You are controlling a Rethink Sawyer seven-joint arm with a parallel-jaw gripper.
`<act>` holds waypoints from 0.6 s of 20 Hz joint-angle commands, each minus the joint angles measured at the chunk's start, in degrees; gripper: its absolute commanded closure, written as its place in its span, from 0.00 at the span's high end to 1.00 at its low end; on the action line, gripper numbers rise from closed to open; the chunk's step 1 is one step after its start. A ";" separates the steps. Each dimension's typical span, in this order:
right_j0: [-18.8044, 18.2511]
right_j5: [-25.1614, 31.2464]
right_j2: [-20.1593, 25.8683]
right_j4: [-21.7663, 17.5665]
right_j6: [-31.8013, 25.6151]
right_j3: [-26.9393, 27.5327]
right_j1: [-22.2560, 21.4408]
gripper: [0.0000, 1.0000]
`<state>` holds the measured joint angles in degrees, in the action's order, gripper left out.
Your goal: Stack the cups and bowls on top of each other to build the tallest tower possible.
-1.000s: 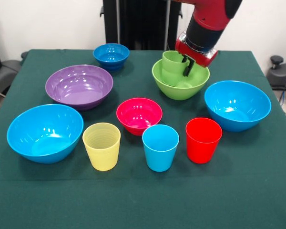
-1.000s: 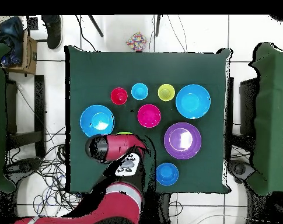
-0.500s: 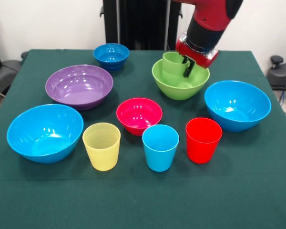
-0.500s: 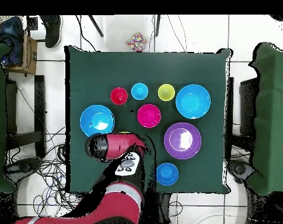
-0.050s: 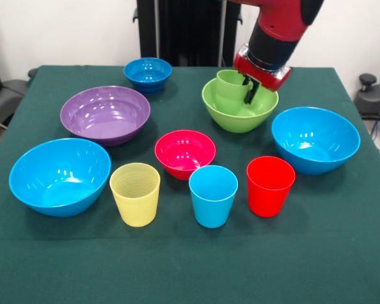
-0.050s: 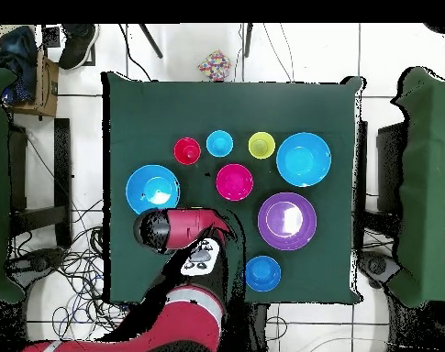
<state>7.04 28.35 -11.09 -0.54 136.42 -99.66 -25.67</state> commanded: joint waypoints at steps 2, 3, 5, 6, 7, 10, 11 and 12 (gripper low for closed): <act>0.97 1.27 4.62 1.10 4.53 5.17 2.40 0.00; 1.21 1.60 4.60 1.17 4.66 5.39 2.43 0.00; 1.83 2.13 4.48 1.16 4.87 5.80 2.52 0.00; 1.93 2.05 4.59 1.24 4.95 5.88 2.62 0.00; 2.11 2.13 4.68 1.39 5.11 5.90 2.67 0.00; 2.74 2.19 4.71 1.75 5.69 6.07 2.89 0.00; 2.85 2.14 4.75 1.87 5.80 5.99 2.91 0.00; 2.83 2.07 4.74 1.88 5.75 5.94 2.91 0.00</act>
<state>8.44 28.35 -11.09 -0.54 136.42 -97.68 -24.66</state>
